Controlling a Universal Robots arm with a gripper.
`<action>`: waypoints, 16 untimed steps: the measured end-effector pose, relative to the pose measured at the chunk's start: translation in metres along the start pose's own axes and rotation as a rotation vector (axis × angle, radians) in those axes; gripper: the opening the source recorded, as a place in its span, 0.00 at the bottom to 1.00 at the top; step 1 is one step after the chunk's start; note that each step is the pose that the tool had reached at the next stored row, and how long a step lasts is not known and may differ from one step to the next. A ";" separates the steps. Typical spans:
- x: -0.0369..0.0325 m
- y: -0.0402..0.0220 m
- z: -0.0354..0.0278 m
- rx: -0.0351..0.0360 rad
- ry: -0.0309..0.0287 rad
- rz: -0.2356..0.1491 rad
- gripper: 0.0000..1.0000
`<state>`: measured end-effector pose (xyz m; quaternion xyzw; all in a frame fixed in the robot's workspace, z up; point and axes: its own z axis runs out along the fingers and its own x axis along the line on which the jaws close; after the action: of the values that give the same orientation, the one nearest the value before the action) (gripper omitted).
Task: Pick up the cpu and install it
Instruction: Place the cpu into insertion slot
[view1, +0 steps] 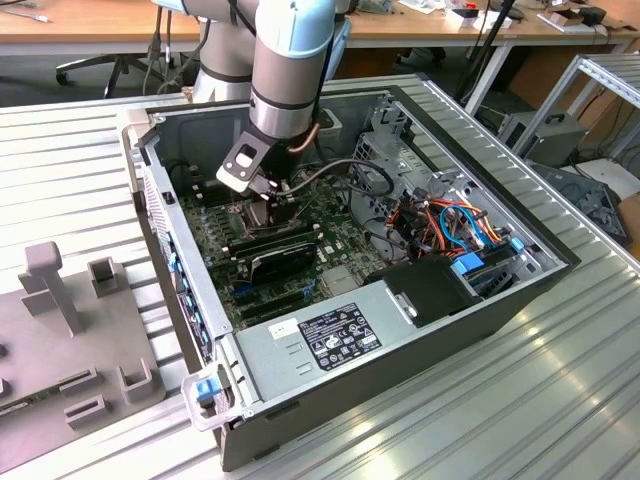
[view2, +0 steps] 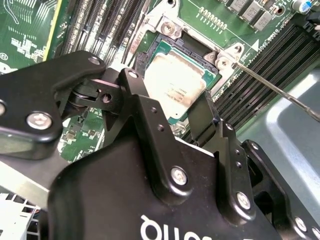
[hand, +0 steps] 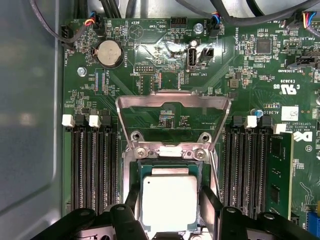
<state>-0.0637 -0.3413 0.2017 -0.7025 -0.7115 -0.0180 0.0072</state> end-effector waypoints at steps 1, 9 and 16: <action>0.0001 0.0000 -0.0007 -0.0001 0.0001 0.000 0.60; 0.0001 -0.0001 -0.0009 -0.0002 0.0033 0.000 0.60; 0.0001 -0.0001 -0.0009 -0.0002 0.0034 0.000 0.68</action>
<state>-0.0638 -0.3413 0.2025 -0.7025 -0.7114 -0.0193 0.0083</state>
